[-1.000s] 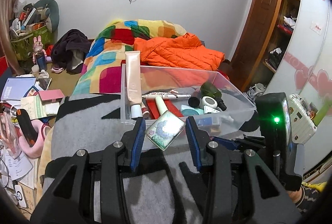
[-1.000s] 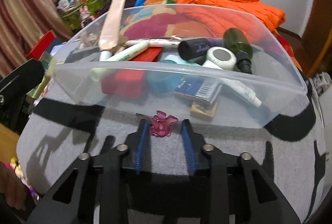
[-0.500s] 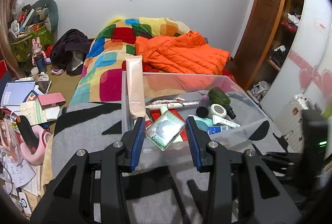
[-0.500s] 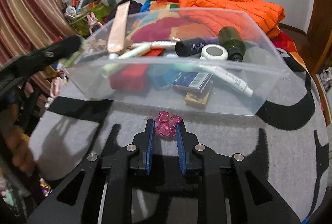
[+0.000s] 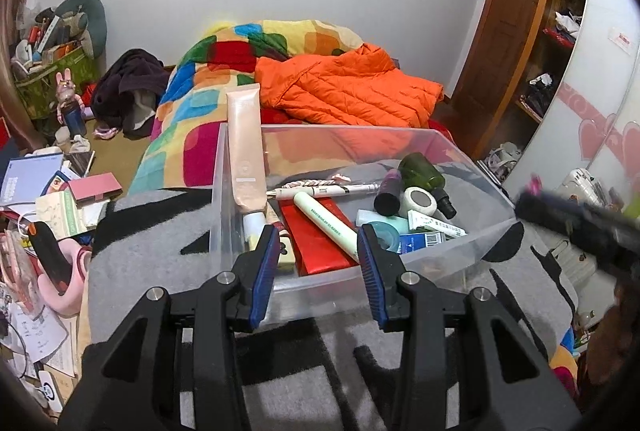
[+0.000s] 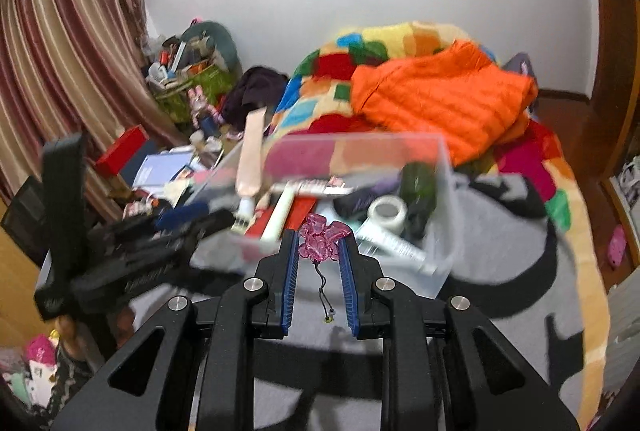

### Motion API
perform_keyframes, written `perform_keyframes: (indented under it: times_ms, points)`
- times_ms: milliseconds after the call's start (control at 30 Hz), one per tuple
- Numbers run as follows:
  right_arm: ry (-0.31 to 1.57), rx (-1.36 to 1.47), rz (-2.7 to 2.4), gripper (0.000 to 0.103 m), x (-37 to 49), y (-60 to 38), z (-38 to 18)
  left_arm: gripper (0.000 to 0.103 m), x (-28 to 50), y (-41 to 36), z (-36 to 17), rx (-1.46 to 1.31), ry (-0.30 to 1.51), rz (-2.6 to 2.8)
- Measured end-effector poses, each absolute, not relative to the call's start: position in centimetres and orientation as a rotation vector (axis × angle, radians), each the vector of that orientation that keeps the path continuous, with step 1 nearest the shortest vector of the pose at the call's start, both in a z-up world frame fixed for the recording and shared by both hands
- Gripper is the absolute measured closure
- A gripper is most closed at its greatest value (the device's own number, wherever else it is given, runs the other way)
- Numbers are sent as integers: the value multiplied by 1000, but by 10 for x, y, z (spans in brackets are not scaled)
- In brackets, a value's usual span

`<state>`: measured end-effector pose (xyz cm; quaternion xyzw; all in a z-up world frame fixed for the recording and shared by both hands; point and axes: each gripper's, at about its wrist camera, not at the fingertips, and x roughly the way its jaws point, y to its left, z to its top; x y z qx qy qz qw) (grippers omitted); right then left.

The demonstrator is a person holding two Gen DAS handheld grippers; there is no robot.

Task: Organize objects
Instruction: 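Lower the packet and pink clip into the box and open both tools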

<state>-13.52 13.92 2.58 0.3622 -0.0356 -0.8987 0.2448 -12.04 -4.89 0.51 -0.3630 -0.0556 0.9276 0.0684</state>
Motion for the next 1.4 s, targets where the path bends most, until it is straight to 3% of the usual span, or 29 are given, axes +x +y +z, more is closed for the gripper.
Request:
perform_keyframes:
  times_ms: [267,433,767,933,1233,1400]
  points:
    - [-114,916,-2514,85,-160,142,45,47,-104,-47,20,-1008,-134,2857]
    - [-34,977,-2510,85,-176,129,27,39,-97,-45,24,-977,-118,2891]
    - [27,1173,-2404,84,-191,124,-23,35,-95,-45,19,-1001,-125,2892]
    - [39,1133,-2414,72,-184,131,-13,35,-94,-45,19,-1000,-140,2895]
    - [68,960,-2437,70,-148,138,17,32,-84,-42,27,-970,-133,2916]
    - [89,836,-2472,46,-120,146,33,20,-72,-33,31,-917,-85,2939]
